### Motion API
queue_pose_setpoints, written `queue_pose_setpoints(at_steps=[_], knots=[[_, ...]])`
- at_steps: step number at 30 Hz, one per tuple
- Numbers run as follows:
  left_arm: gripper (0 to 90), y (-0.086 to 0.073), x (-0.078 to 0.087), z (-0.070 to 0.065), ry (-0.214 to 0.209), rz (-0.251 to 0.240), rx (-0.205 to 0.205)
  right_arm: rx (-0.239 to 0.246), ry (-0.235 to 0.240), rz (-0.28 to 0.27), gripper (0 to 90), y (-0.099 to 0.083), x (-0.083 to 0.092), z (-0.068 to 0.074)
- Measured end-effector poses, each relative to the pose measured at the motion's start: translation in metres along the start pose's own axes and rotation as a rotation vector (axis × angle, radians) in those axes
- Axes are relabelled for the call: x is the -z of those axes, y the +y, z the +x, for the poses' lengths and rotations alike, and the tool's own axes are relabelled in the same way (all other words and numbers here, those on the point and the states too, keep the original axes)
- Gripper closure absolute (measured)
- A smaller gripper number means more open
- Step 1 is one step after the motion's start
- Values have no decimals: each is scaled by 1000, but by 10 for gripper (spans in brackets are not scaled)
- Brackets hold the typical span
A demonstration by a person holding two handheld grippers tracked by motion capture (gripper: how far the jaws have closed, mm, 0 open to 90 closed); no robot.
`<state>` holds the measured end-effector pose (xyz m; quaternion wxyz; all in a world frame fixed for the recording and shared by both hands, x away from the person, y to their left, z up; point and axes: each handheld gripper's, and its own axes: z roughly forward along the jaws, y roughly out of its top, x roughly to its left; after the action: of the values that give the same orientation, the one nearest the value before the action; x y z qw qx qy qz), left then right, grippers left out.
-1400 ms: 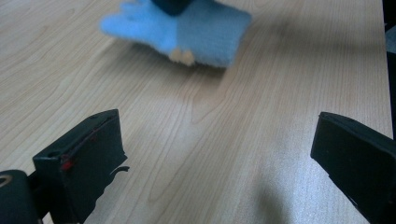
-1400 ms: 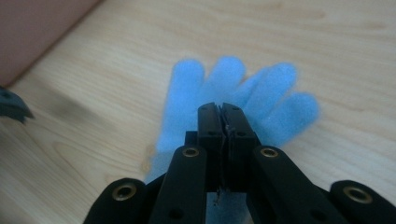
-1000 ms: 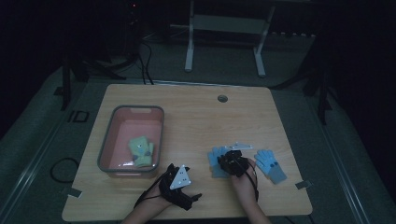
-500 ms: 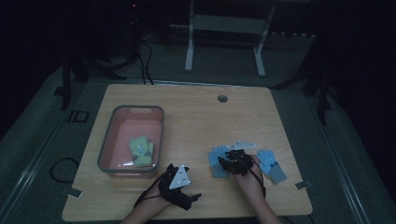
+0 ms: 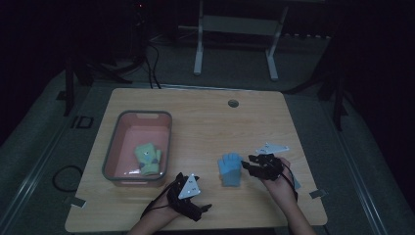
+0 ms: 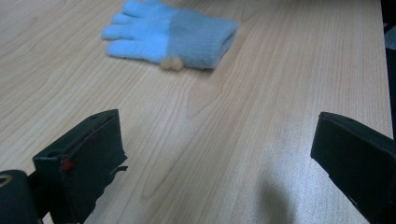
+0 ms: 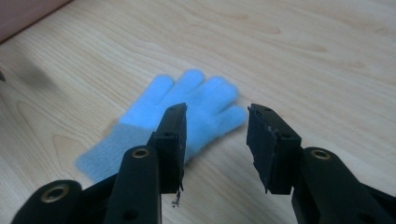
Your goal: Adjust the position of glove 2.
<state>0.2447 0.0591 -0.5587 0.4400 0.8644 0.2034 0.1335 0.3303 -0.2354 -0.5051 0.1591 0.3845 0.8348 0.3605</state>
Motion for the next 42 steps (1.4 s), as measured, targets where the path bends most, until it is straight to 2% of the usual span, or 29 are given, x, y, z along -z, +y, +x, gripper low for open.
queue_pose_setpoints(at_steps=[8, 10, 14, 18, 19, 22, 25, 29, 33, 34, 35, 36, 38, 42], knots=[[28, 0, 0, -1, -3, 1, -3, 33, 2, -11, 589, -6, 14, -16], [28, 0, 0, 0, -2, 2, -3, 49, 22, -9, 588, -12, 21, -27], [28, 0, -1, 0, -3, 3, 2, 59, 29, -1, 589, -21, 31, -42], [28, 0, -1, 0, -3, 3, 3, 52, 20, 13, 593, -30, 40, -60], [28, 0, -1, 0, -3, 3, 3, 52, 20, 13, 593, -30, 40, -60], [28, 0, -1, 0, -5, 5, 3, 47, 8, 34, 597, -41, 48, -76], [28, 0, -2, 0, -5, 6, 3, 48, -4, 44, 604, -47, 51, -83], [28, 0, -2, 1, -3, 7, 4, 29, -3, 85, 616, -65, 52, -97], [28, 0, -2, 1, -2, 8, 4, 14, 3, 118, 616, -80, 48, -103], [28, 0, -2, 1, -1, 9, 3, 11, -7, 136, 617, -83, 46, -104], [28, 0, -2, 1, 0, 9, 2, 27, -32, 139, 624, -85, 44, -103], [28, 0, -2, 1, 0, 9, 3, 19, -34, 132, 644, -86, 44, -101], [28, -1, -2, 1, 2, 9, 0, 40, -50, 132, 698, -86, 43, -97], [28, -1, -2, 0, 0, 12, 1, 4, -64, 127, 817, -86, 41, -94]])
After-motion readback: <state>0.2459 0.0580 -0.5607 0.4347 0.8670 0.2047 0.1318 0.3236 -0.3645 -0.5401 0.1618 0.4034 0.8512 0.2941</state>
